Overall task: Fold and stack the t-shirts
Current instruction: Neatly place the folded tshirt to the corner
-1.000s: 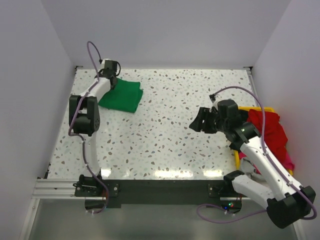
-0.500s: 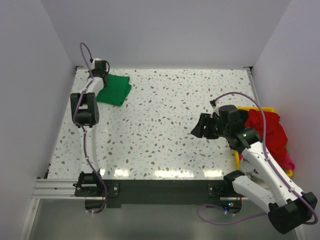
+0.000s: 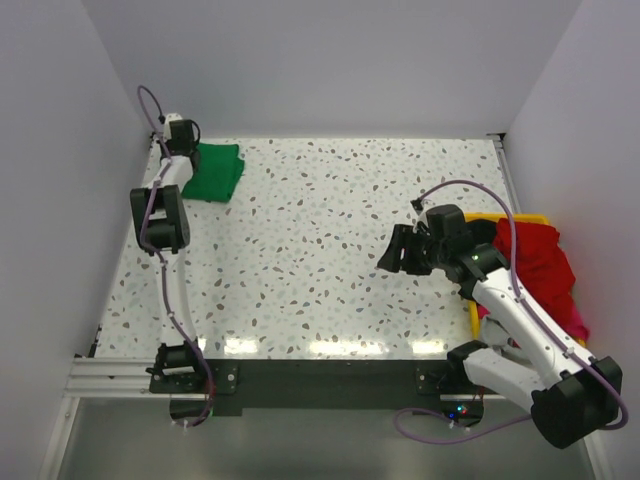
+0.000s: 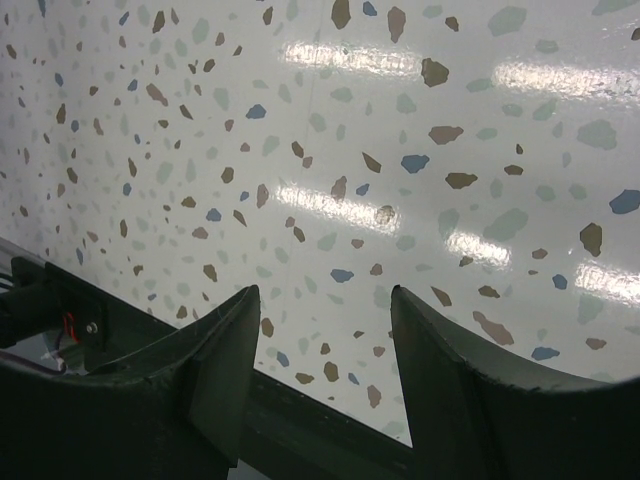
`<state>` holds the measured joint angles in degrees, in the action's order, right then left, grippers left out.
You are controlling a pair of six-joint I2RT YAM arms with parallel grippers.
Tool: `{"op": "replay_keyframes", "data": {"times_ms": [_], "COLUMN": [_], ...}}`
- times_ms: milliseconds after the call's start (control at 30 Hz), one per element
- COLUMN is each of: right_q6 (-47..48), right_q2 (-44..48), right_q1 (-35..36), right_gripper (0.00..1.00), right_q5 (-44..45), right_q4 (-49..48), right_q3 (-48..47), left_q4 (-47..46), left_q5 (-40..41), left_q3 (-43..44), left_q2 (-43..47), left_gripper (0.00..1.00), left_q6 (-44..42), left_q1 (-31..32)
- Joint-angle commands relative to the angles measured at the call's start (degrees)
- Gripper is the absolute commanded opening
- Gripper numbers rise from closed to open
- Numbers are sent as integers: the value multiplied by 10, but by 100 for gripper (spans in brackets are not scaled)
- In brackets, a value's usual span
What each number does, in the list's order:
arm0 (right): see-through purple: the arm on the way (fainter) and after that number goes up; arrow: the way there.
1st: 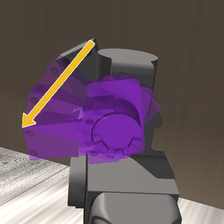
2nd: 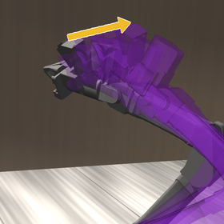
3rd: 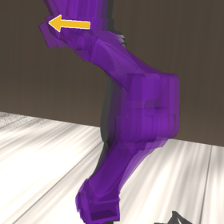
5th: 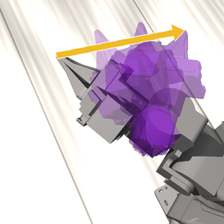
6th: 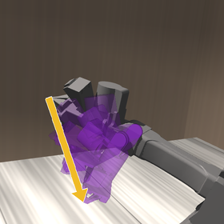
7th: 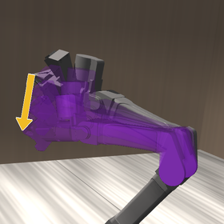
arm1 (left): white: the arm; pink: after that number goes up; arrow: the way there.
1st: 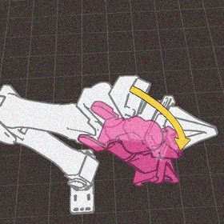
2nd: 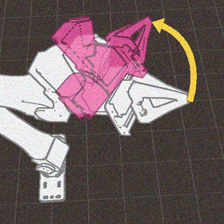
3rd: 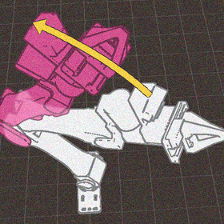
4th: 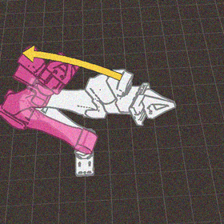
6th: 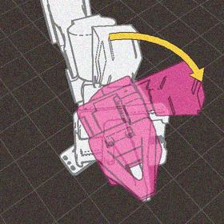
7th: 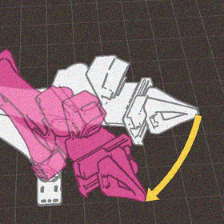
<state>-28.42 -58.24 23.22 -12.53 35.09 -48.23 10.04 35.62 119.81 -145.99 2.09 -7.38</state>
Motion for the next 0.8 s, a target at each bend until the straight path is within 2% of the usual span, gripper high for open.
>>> {"op": "replay_keyframes", "data": {"times_ms": [0,367,433,467,533,567,633,667,767], "right_q6": [2,8,11,10,13,14,17,18,21], "right_q2": [-2,-4,-8,-9,-14,-14,-17,-18,-27], "right_q1": [2,2,1,1,1,2,1,2,2], "right_gripper": [58,58,58,58,58,58,59,59,59], "right_q5": [8,17,18,18,19,20,23,25,33], "right_q4": [-19,-19,-18,-18,-16,-15,-13,-11,6], "right_q3": [2,6,5,3,2,1,-5,-8,-25], "left_q4": [-40,-41,-28,-21,-3,4,13,14,16], "left_q5": [9,-6,-15,-29,-43,-48,-57,-63,-100], "left_q3": [27,36,50,55,68,71,65,59,17], "left_q2": [-2,4,3,3,11,17,46,60,129], "left_gripper": [0,0,9,23,34,44,57,67,75], "left_q6": [-7,1,11,13,27,32,52,61,106], "left_q1": [-21,-40,-40,-40,-40,-40,-39,-39,-35]}}
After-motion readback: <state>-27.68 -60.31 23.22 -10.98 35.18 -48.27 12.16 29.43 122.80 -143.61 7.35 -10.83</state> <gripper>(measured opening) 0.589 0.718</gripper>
